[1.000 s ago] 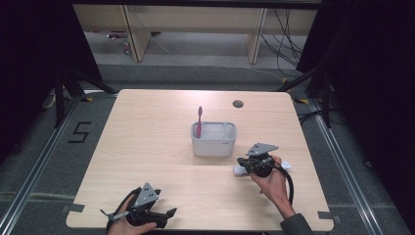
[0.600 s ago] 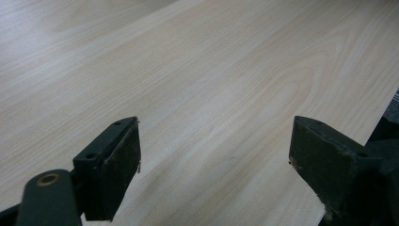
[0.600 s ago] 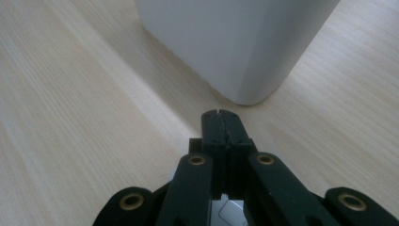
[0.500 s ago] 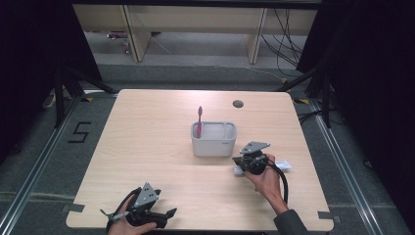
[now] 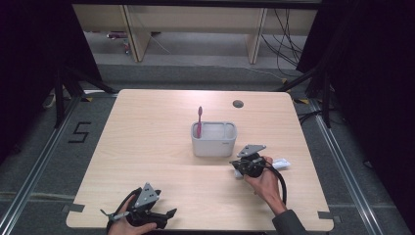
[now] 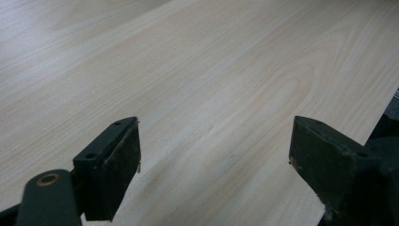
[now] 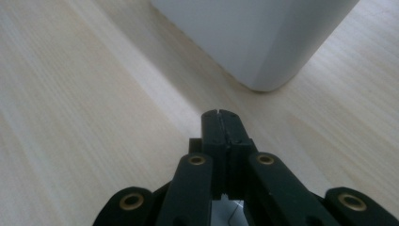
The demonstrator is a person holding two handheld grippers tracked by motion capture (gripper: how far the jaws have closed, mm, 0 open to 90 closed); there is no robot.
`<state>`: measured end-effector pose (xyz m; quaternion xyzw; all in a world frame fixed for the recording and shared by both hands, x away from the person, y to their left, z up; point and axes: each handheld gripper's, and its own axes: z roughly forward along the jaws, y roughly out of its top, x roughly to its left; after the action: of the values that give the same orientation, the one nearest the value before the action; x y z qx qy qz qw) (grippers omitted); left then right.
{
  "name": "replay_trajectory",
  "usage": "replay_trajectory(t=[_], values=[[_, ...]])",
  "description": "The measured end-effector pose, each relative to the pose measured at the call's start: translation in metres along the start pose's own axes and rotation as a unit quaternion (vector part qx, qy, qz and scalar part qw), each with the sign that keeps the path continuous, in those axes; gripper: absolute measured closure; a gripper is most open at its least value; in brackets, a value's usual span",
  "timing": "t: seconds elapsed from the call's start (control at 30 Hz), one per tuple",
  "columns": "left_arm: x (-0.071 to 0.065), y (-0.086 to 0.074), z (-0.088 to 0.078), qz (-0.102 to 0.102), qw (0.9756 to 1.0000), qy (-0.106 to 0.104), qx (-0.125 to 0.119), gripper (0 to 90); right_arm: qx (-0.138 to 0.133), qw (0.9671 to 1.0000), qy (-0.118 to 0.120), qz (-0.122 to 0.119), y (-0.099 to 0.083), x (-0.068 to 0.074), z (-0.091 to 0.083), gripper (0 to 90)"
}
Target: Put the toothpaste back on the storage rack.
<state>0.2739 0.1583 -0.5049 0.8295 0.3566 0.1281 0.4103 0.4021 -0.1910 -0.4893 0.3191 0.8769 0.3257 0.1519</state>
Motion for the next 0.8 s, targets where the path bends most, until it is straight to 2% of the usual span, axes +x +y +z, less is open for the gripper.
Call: replay_trajectory(t=[0.03, 0.1, 0.13, 0.2, 0.23, 0.3, 0.43, 0.47, 0.63, 0.8], values=[[0.000, 0.000, -0.001, -0.001, 1.0000, 0.002, -0.001, 16.6, 0.006, 1.0000, 0.004, -0.005, -0.001, 0.001, -0.002, 90.0], [0.001, 0.000, -0.002, 0.002, 1.0000, -0.001, 0.002, 16.6, 0.009, 1.0000, 0.003, 0.003, -0.002, 0.005, -0.004, 90.0], [0.001, 0.000, -0.002, -0.003, 1.0000, 0.001, -0.001, 16.6, 0.017, 0.9997, 0.011, -0.010, -0.006, 0.007, -0.009, 90.0], [0.000, 0.000, -0.002, -0.004, 1.0000, 0.002, -0.001, 16.6, 0.019, 0.9997, 0.013, -0.011, -0.010, 0.010, -0.013, 90.0], [0.001, 0.000, -0.002, 0.002, 1.0000, 0.001, 0.003, 16.6, 0.011, 0.9998, 0.004, -0.018, -0.013, 0.012, -0.015, 90.0], [0.000, 0.000, -0.002, 0.003, 1.0000, 0.003, 0.003, 16.6, 0.015, 0.9995, 0.016, -0.022, -0.017, 0.014, -0.020, 90.0], [0.000, 0.000, -0.002, 0.005, 1.0000, 0.001, 0.003, 16.6, 0.019, 0.9995, 0.017, -0.021, -0.024, 0.017, -0.027, 90.0], [0.000, 0.000, -0.002, 0.005, 1.0000, 0.001, 0.003, 16.6, 0.028, 0.9991, 0.022, -0.024, -0.026, 0.017, -0.029, 90.0], [0.001, 0.000, -0.002, 0.006, 1.0000, 0.000, 0.006, 16.6, 0.034, 0.9987, 0.020, -0.032, -0.039, 0.021, -0.041, 90.0], [0.001, 0.000, -0.002, 0.006, 1.0000, -0.001, 0.006, 16.6, 0.036, 0.9988, 0.020, -0.027, -0.049, 0.023, -0.047, 90.0]])
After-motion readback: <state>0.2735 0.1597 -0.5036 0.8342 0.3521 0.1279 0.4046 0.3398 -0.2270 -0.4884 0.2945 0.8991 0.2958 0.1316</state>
